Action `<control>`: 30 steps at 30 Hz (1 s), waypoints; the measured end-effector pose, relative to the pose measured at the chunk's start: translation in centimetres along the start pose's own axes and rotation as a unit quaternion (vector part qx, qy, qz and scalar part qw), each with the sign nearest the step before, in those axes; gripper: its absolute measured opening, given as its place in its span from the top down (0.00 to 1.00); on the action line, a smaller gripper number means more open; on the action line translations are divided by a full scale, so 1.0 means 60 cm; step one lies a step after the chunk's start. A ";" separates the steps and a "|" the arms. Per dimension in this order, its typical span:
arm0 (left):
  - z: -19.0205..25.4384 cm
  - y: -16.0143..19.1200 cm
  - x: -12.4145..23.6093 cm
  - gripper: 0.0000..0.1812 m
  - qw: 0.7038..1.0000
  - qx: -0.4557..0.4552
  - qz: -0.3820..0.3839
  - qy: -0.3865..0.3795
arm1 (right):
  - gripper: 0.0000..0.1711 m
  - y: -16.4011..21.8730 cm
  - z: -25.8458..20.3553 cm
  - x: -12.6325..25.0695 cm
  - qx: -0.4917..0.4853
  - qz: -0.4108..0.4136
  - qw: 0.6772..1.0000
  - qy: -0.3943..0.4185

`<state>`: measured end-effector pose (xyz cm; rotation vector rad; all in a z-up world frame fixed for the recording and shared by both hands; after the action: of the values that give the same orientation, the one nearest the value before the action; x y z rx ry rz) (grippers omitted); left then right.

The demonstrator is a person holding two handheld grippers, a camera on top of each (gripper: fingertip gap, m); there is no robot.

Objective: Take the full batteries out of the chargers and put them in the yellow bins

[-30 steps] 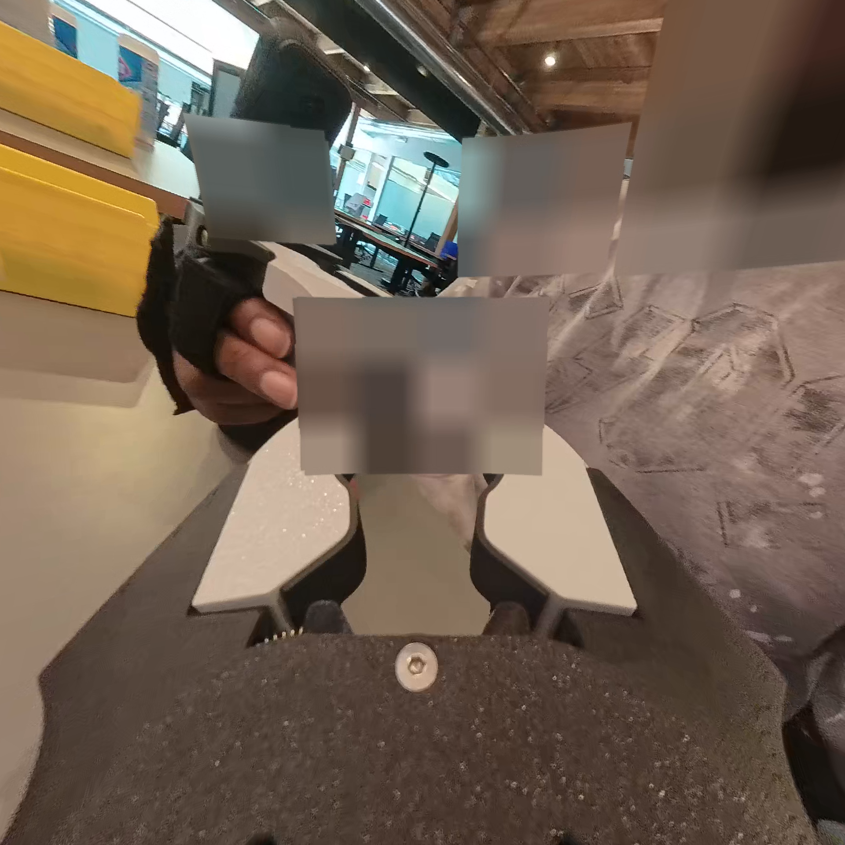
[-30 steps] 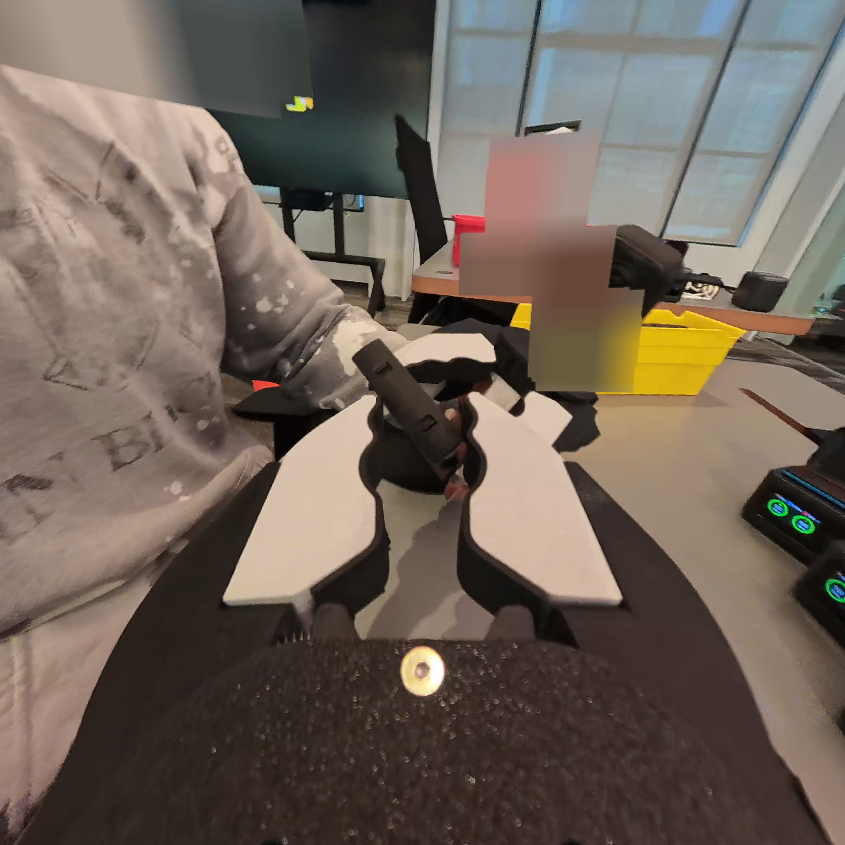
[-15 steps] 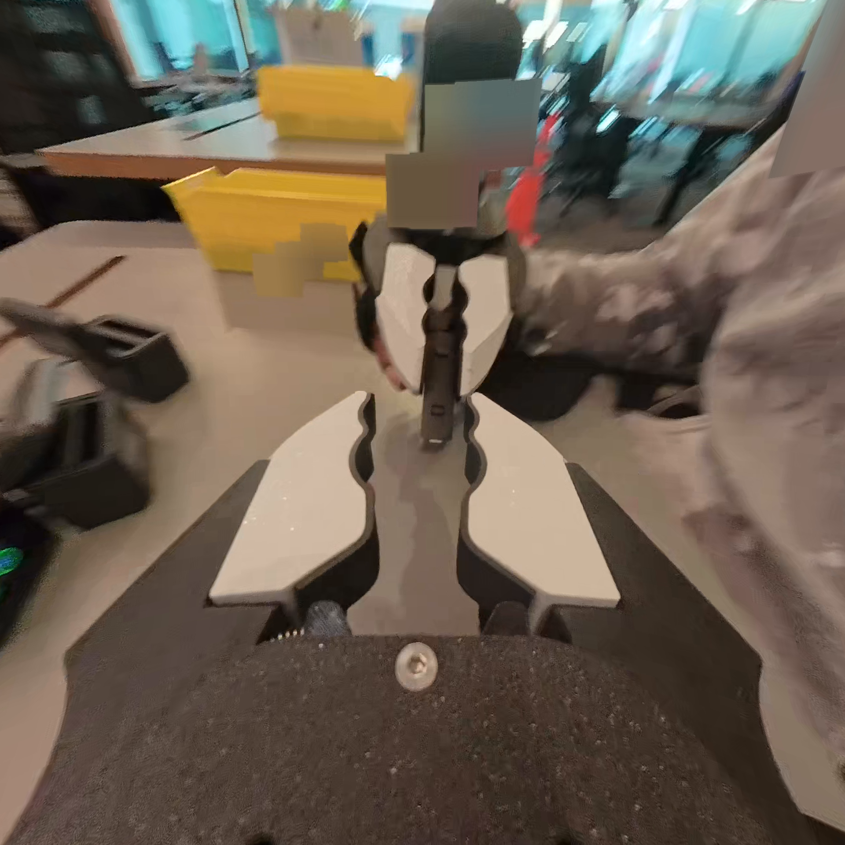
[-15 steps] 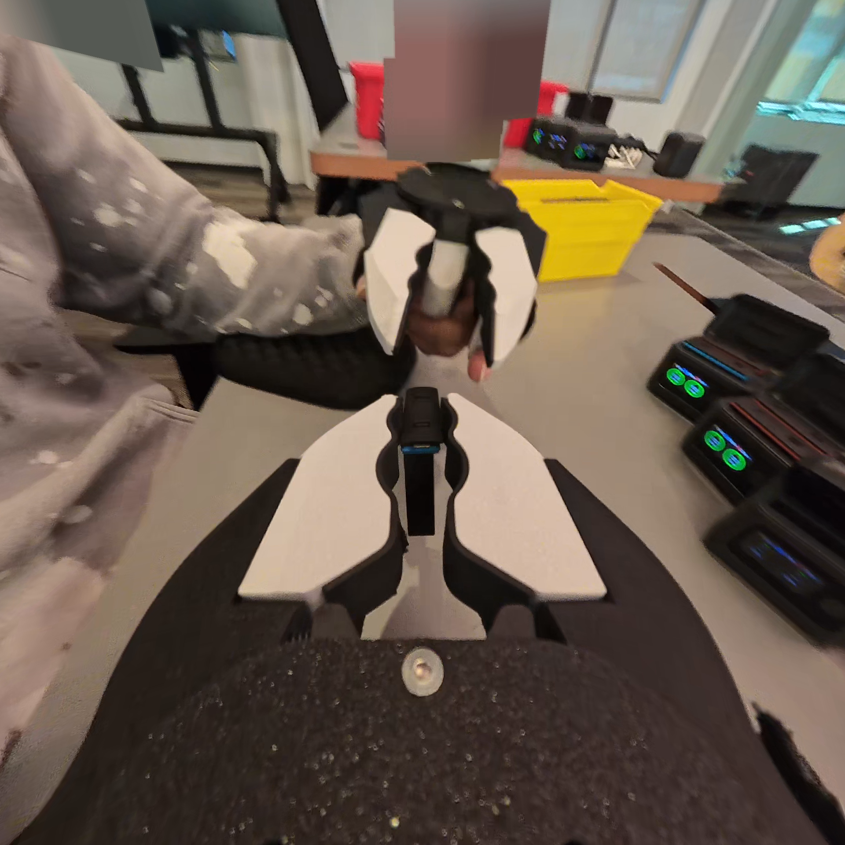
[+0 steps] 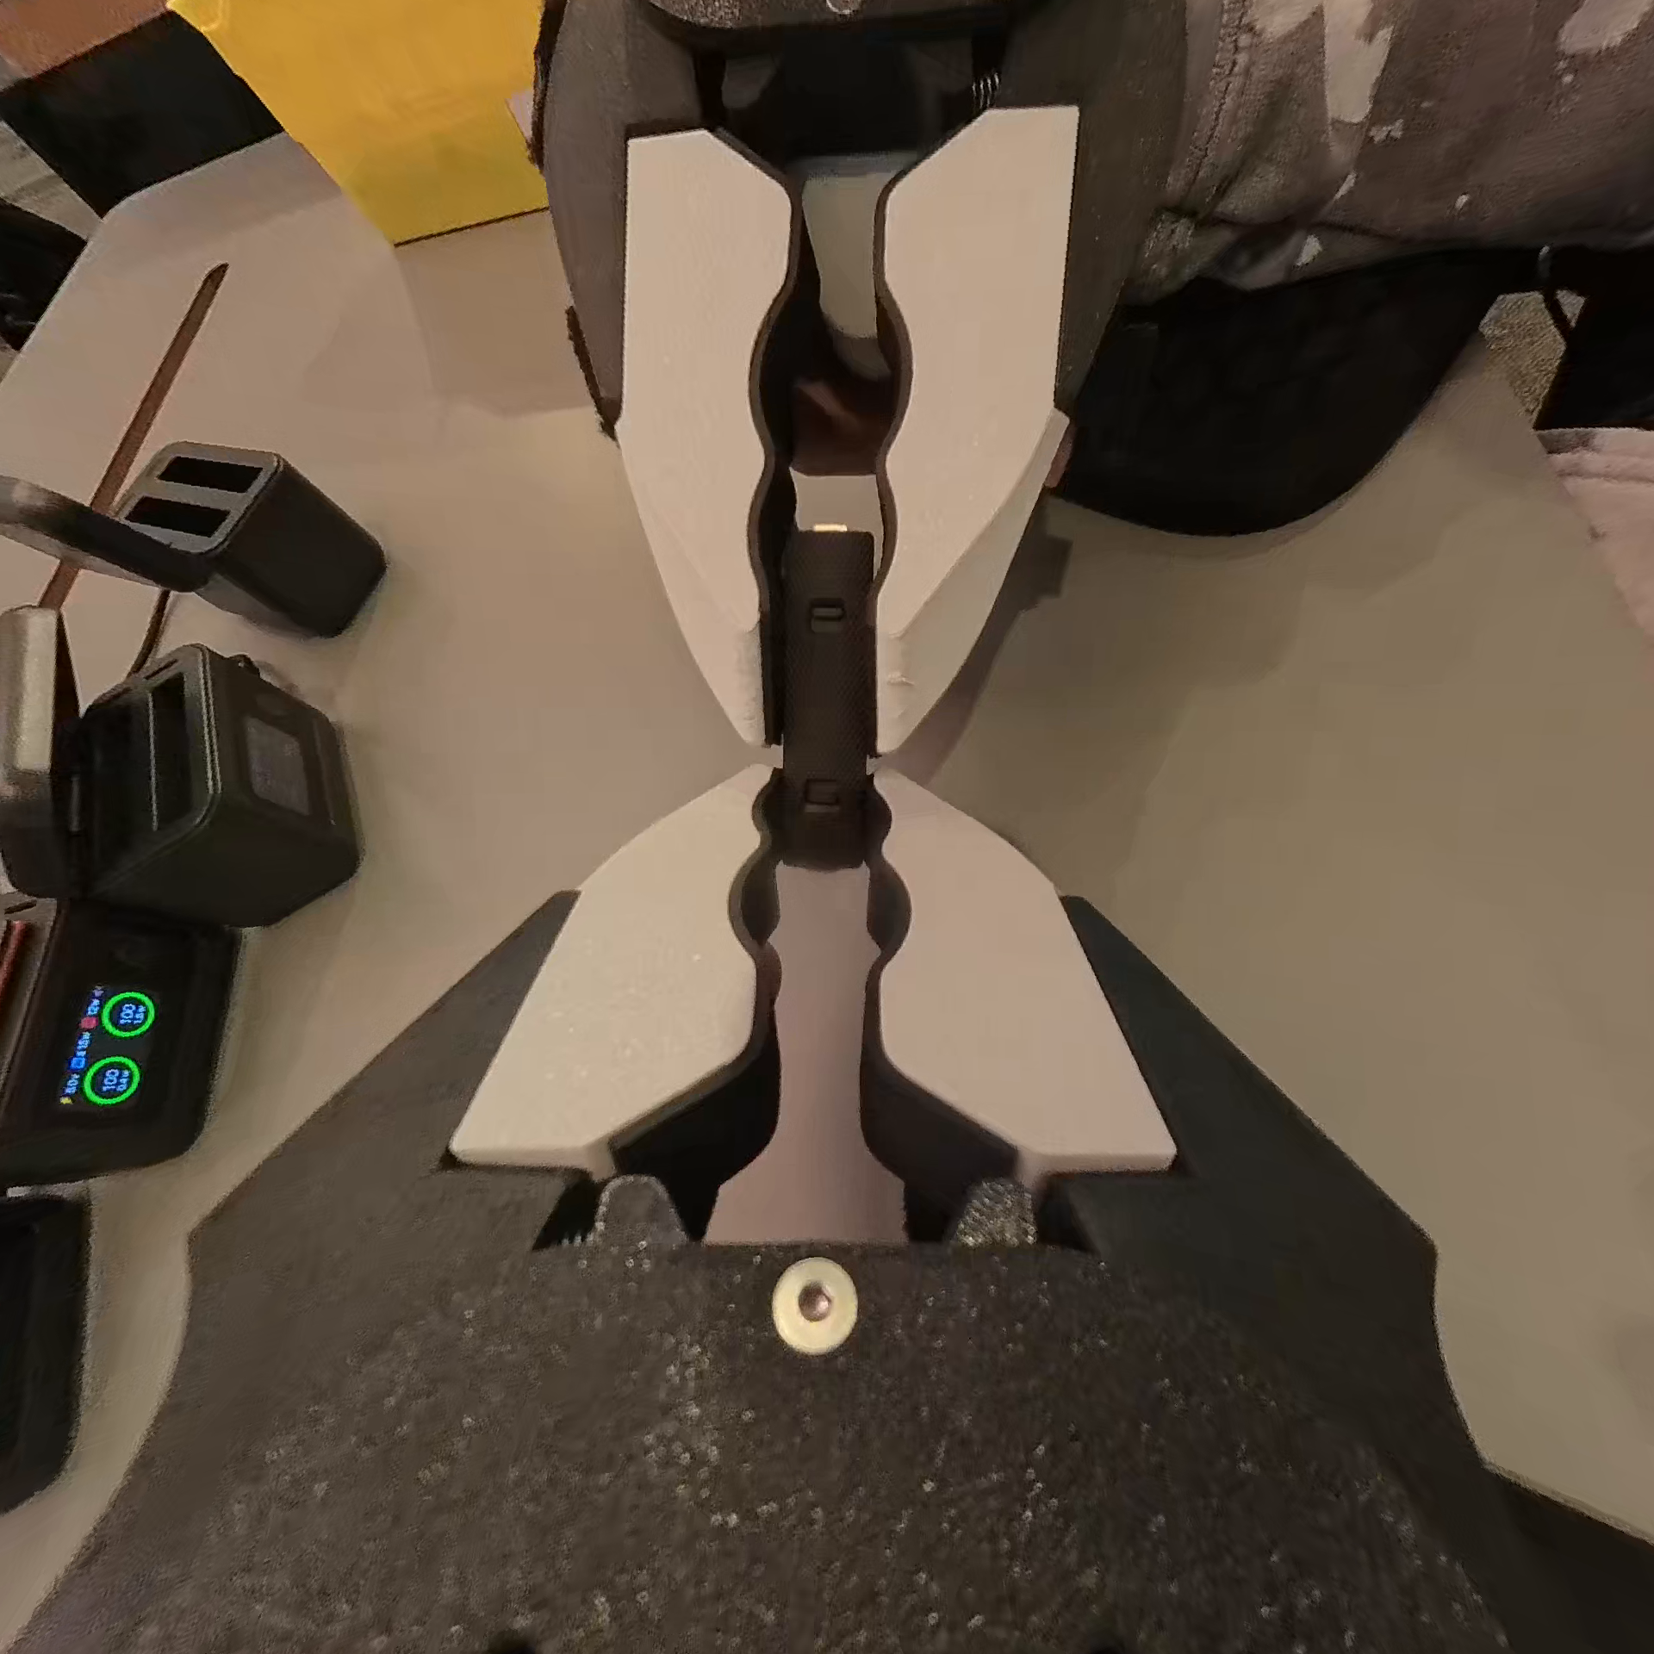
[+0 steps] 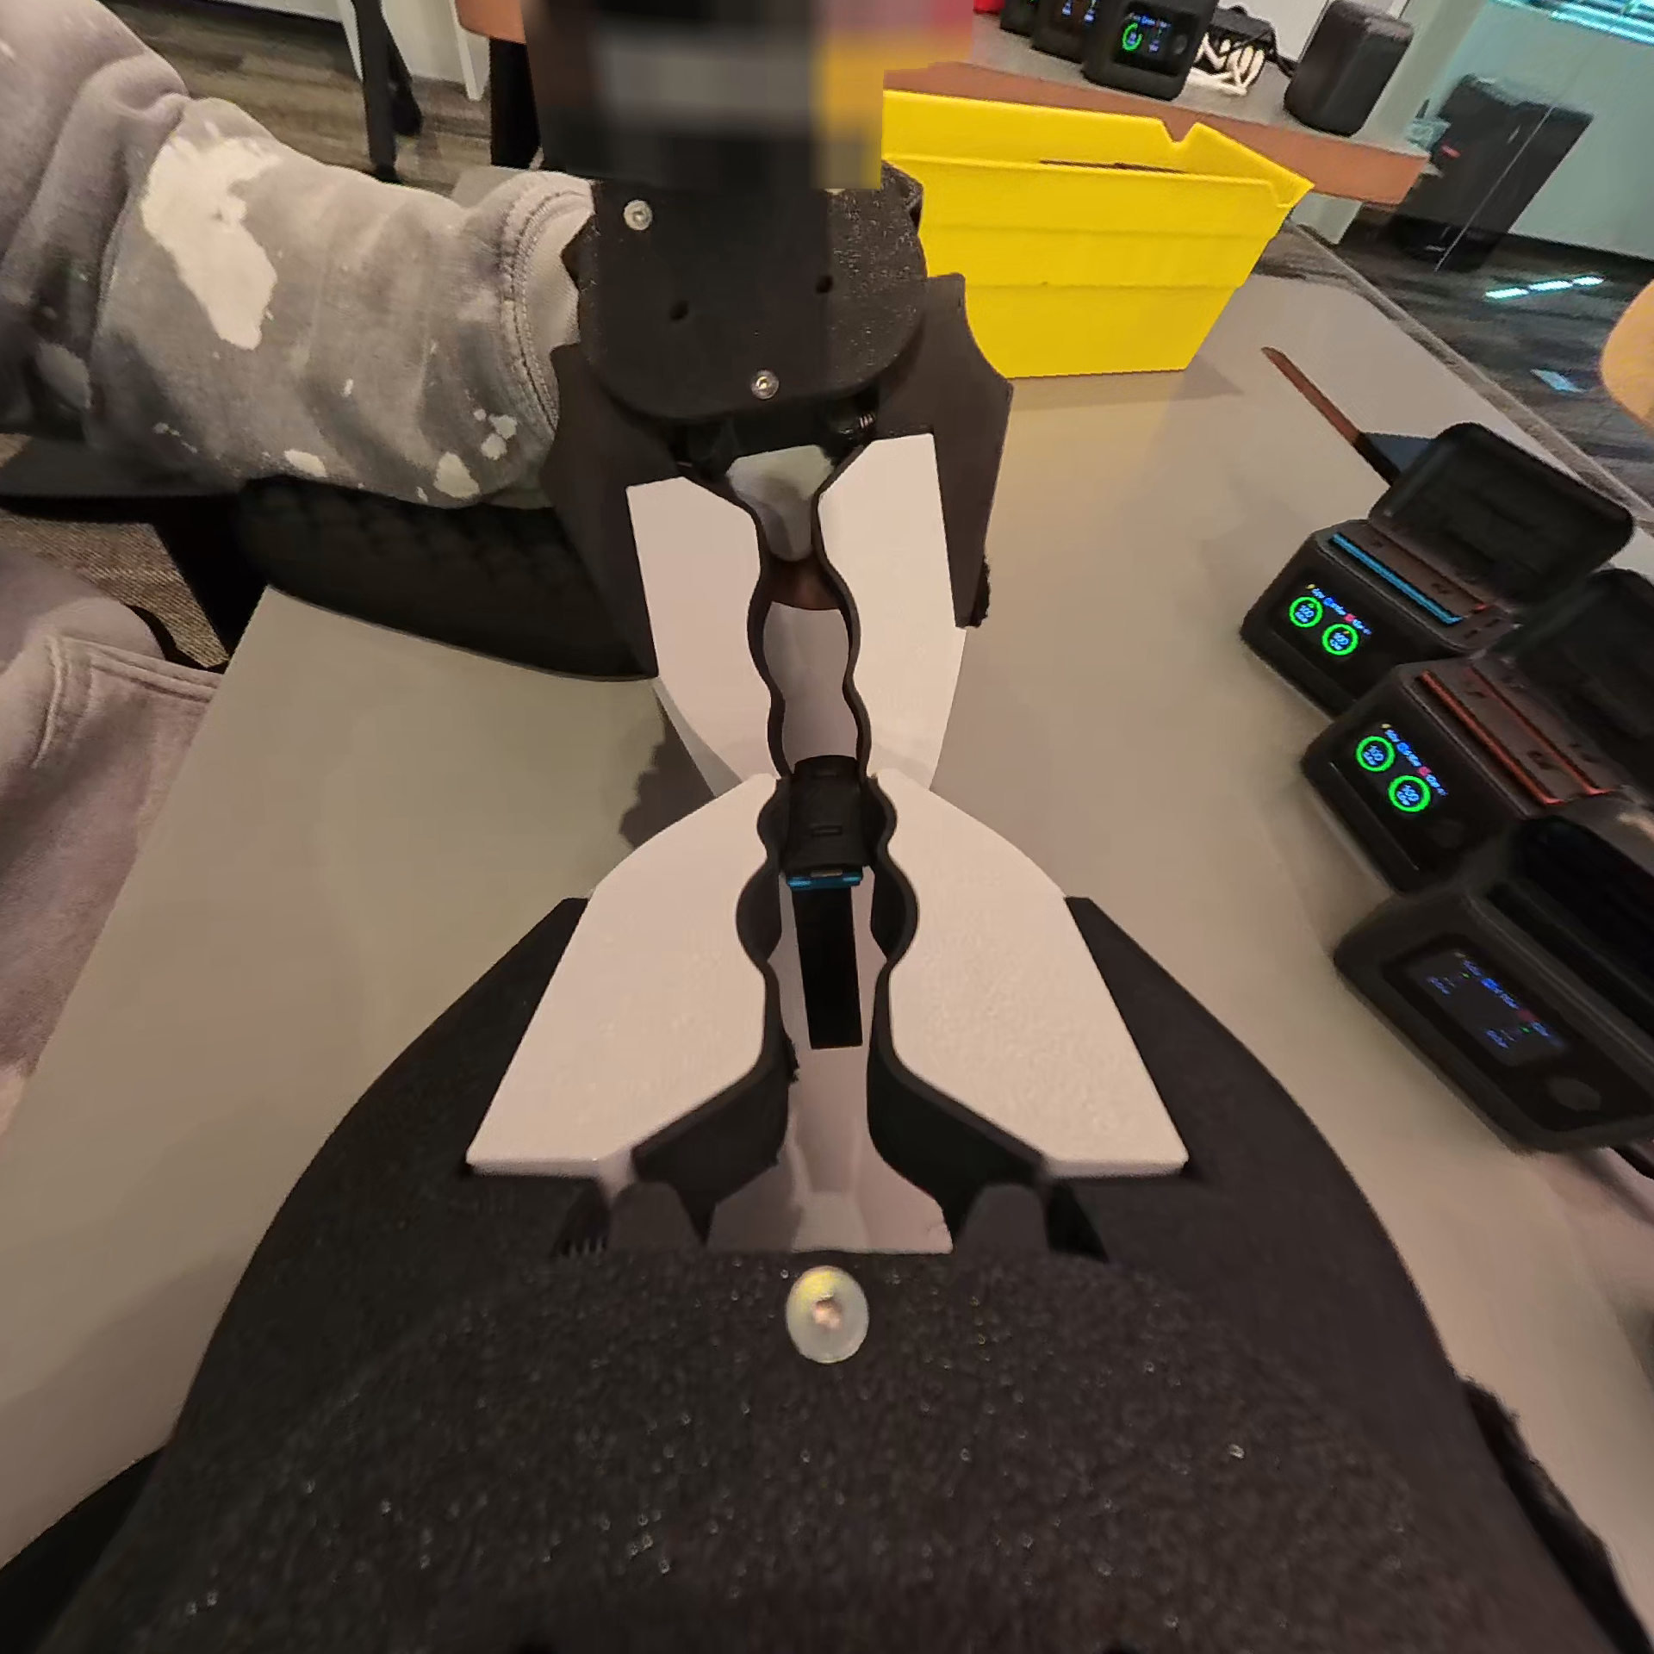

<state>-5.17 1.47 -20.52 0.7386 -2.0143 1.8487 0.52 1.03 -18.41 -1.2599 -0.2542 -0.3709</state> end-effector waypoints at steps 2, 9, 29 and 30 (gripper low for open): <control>0.000 -0.002 0.002 0.92 1.000 0.007 0.006 0.006 | 0.91 -0.002 0.001 0.000 -0.002 0.008 1.000 0.001; -0.005 -0.004 0.017 0.92 0.998 0.042 0.034 0.038 | 0.91 -0.005 0.007 0.008 -0.016 0.025 1.000 0.003; -0.015 -0.068 0.061 0.94 0.964 0.117 0.226 0.077 | 0.91 -0.065 0.043 0.066 -0.118 0.268 0.956 0.017; -0.015 -0.066 0.061 0.94 0.966 0.115 0.215 0.079 | 0.91 -0.064 0.042 0.065 -0.114 0.261 0.958 0.012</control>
<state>-6.05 1.60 -15.14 0.1977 -1.9910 2.3282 2.58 1.93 -12.82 -1.4926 0.1516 0.0422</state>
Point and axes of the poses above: each gripper's, where its closed fingertips meet, x back along the fingers, y out of its underside, z = x × y across the jaws, the point moved 4 cm from there along x, back along the fingers, and after that the axes turned 9 degrees about x, right-handed, at the moved point
